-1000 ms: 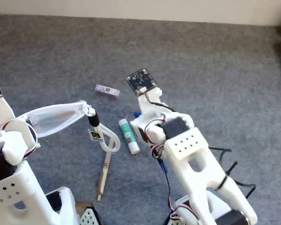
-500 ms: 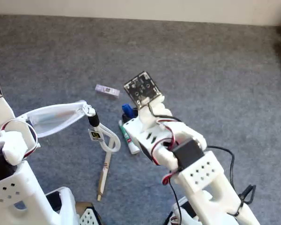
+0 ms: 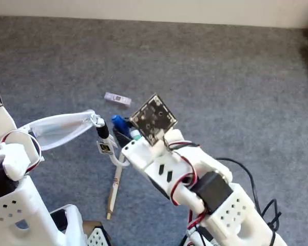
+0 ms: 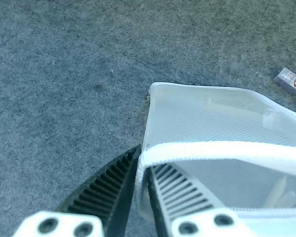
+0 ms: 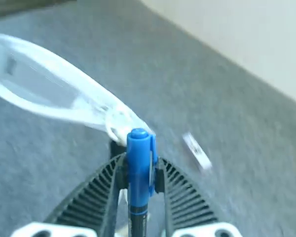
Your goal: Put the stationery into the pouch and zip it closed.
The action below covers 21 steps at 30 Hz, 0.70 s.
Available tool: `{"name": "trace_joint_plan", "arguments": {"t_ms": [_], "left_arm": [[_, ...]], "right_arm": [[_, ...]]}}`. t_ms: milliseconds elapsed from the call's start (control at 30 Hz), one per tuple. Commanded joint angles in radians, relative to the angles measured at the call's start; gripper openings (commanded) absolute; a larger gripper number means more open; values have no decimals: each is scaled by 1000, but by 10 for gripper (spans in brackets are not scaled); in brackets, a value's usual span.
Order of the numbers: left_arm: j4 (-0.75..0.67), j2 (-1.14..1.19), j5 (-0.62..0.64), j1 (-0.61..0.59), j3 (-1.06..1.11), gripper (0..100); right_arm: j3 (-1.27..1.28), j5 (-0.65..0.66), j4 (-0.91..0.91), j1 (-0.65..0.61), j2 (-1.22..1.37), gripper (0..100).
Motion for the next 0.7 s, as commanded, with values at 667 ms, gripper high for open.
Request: {"name": "trace_joint_plan", "arguments": {"t_ms": [667], "left_arm": [[-5,15,-11,-16,-4,10]], "right_arm": [[-211,6,-539,-130,-51,11]]}}
